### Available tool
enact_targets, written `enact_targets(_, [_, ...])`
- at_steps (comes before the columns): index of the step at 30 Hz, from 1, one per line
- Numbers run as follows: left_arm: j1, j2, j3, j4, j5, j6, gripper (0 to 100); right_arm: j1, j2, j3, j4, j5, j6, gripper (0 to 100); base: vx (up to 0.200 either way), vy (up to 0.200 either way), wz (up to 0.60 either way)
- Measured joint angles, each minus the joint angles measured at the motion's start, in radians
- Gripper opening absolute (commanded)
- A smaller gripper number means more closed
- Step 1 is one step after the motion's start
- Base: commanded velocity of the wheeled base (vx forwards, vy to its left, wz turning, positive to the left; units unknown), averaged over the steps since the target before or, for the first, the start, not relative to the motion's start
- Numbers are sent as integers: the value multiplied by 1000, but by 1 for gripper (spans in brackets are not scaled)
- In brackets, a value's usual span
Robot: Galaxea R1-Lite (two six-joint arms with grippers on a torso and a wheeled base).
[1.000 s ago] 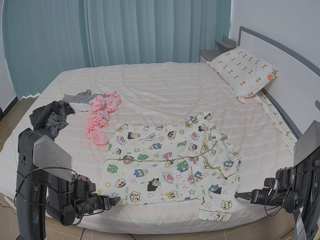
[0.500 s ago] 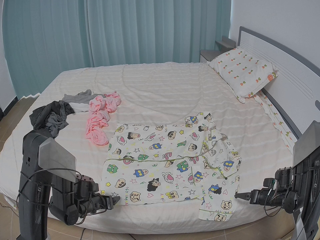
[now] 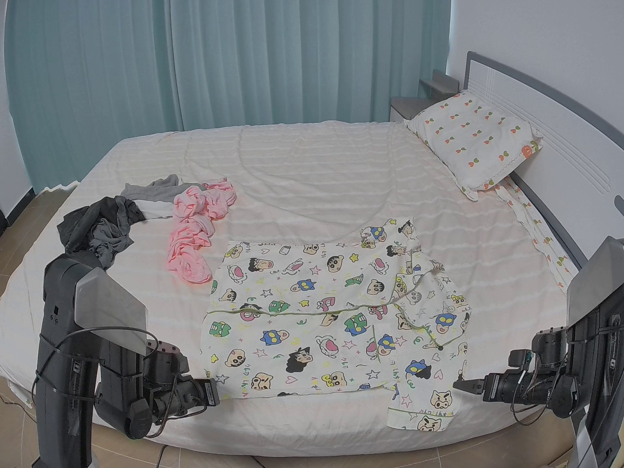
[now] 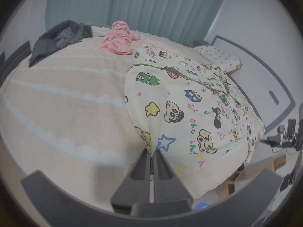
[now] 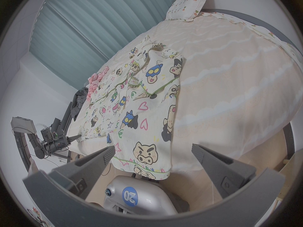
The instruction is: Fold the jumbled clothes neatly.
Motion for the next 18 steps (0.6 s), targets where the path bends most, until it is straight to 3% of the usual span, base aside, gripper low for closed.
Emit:
enact_targets(7, [4,-14,2,-3,41,-79,0,-2,39,-1,0,4,-7,100,0,0,0])
enact_targets(18, [7,-21,22,-71,47,-123,0,92,89,-84,0,0,-41,100,0,0,0])
